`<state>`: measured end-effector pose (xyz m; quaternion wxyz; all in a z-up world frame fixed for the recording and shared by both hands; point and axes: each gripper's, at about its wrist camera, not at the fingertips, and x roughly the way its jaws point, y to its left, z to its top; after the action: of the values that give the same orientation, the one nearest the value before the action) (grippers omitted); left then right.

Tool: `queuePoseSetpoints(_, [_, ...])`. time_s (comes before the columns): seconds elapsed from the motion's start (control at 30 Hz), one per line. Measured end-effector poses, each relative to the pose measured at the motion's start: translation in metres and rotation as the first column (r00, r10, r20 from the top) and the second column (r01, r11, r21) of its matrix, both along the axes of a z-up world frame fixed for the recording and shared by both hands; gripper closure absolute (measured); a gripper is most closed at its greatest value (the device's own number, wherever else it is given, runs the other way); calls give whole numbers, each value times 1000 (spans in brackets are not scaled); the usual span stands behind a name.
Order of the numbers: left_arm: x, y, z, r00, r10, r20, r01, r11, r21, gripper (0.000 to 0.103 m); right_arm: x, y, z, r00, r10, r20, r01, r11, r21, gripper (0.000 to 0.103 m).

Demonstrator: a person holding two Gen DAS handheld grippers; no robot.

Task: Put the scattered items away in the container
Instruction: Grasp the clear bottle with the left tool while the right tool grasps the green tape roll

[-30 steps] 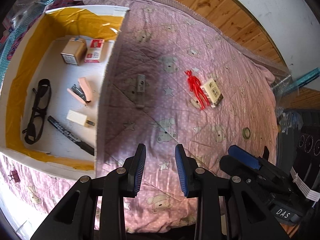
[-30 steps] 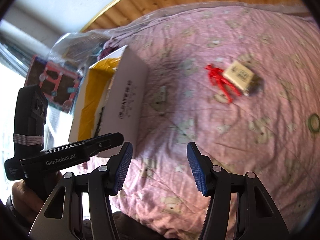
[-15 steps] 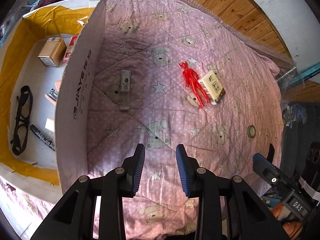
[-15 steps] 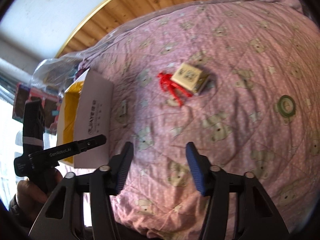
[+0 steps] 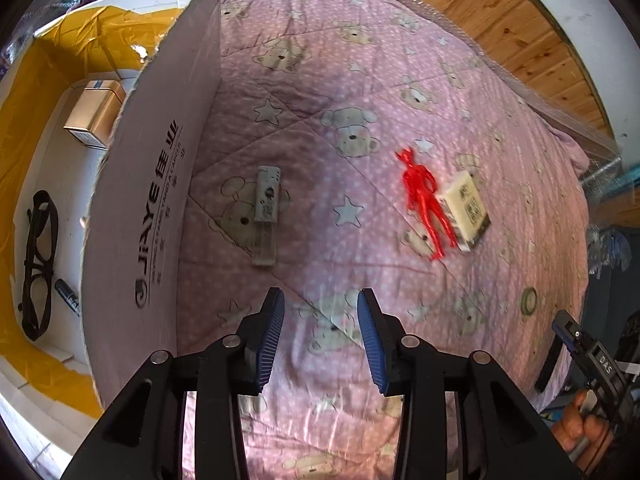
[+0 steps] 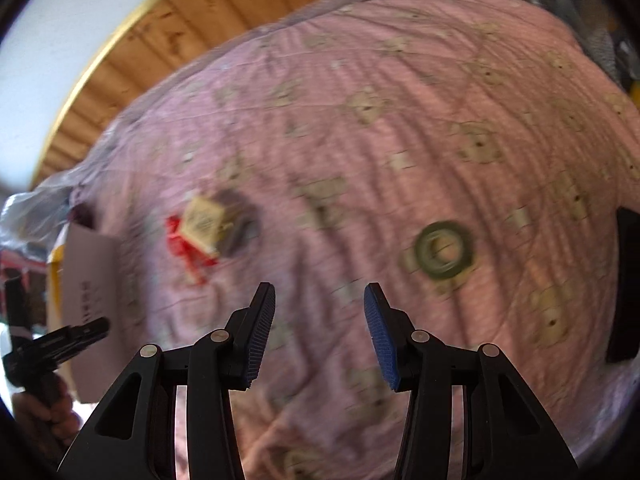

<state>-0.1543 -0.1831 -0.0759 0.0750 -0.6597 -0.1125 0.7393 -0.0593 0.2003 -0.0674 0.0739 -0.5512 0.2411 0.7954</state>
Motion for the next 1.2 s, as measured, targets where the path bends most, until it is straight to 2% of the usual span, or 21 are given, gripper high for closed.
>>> queuePoseSetpoints(0.1, [-8,3,-5,1000,0,4,0,1000,-13,63,-6,18,-12,1000,-7,30,6,1000,20,56])
queuePoseSetpoints(0.2, [-16,9,-9,1000,-9,5,10,1000,-24,63,-13,26,-25,998,8,61,-10,999,39,64])
queuePoseSetpoints(0.33, [-29,10,-22,1000,11,26,-10,999,-34,63,-23,38,-43,994,18,104,-25,997,70,64])
queuePoseSetpoints(0.53, [-48,2,-46,997,51,59,-47,997,-65,63,-31,49,-77,982,13,188,-25,998,62,65])
queuePoseSetpoints(0.73, [-63,-10,-74,992,89,93,-81,993,-88,63,-35,55,-81,984,18,177,-29,998,61,67])
queuePoseSetpoints(0.83, [-66,-3,-74,995,70,64,-64,993,-98,55,-34,58,-82,983,26,183,-41,996,77,79])
queuePoseSetpoints(0.9, [-66,2,-73,998,50,45,-44,992,-121,55,-32,62,-82,984,20,176,-32,997,63,84])
queuePoseSetpoints(0.93, [-65,4,-72,999,31,35,-26,989,-146,58,-30,65,-82,985,16,172,-25,998,53,85])
queuePoseSetpoints(1.0, [-63,4,-70,1000,6,17,-3,984,-176,79,-29,66,-82,986,16,168,-24,998,51,85])
queuePoseSetpoints(1.03, [-62,2,-69,1000,4,13,-2,985,-170,83,-29,66,-83,986,17,168,-27,998,55,85])
queuePoseSetpoints(1.2, [-58,0,-64,1000,-7,7,8,988,-154,83,-29,63,-83,987,11,160,-21,998,64,86])
